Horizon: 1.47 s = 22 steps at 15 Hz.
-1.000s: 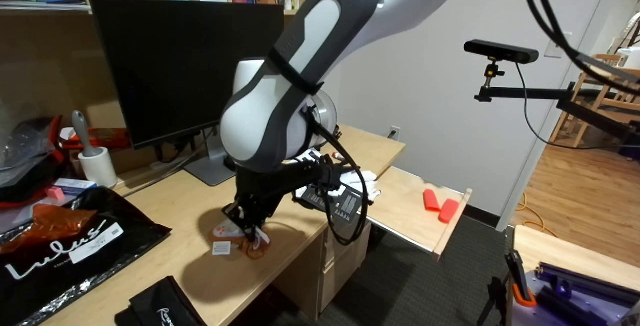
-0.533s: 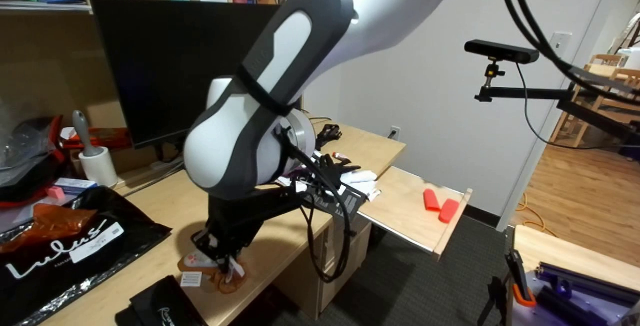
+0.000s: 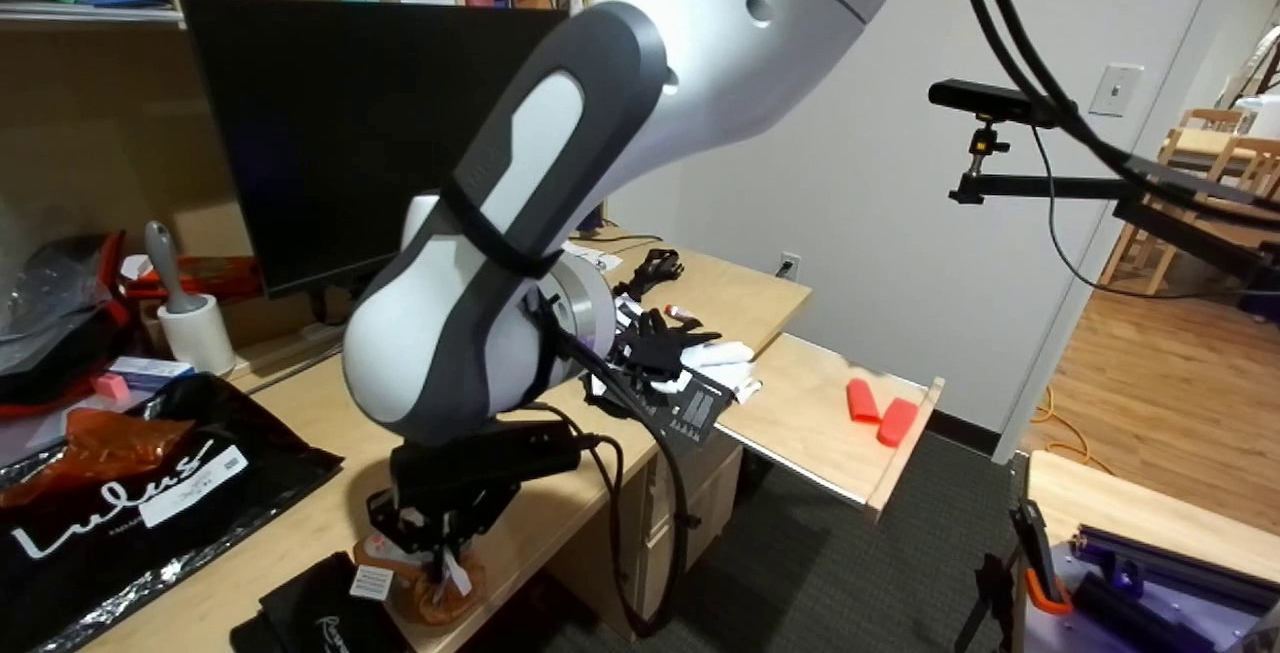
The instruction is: Pick the object on the drawer tray and put it on the counter
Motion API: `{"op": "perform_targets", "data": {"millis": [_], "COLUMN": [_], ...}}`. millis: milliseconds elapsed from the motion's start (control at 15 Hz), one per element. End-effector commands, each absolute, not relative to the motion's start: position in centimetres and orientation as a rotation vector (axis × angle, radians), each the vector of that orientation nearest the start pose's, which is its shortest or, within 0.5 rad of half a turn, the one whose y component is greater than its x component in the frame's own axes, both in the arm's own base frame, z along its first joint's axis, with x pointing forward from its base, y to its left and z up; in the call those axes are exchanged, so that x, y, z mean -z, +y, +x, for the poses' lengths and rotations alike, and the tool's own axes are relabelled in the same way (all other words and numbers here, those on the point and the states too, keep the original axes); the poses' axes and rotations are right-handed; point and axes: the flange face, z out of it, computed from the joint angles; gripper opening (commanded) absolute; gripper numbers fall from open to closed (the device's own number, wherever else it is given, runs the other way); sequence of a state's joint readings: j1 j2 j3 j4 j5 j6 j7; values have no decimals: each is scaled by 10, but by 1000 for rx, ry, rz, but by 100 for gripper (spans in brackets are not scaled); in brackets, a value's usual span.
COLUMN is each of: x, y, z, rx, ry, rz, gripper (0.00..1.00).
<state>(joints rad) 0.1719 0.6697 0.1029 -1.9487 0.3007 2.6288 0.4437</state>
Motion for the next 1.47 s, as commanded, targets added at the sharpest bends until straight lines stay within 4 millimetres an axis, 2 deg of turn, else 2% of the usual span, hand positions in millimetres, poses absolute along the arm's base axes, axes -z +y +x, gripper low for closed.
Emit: {"op": "perform_targets", "data": {"millis": [0, 67, 133, 200, 333, 867, 1200, 1400], "x": [-125, -124, -124, -125, -128, -136, -140, -151], "y": [165, 167, 169, 171, 173, 170, 176, 179], "z": [596, 597, 598, 599, 601, 602, 600, 596], "rx": [-88, -78, -85, -75, -55, 18, 38, 57], "ry": [790, 805, 796, 789, 789, 779, 671, 519], "rz": [-2835, -2833, -2822, -2818, -2813, -2809, -2835, -2880], "gripper": [8, 8, 35, 36, 47, 98, 100, 100]}}
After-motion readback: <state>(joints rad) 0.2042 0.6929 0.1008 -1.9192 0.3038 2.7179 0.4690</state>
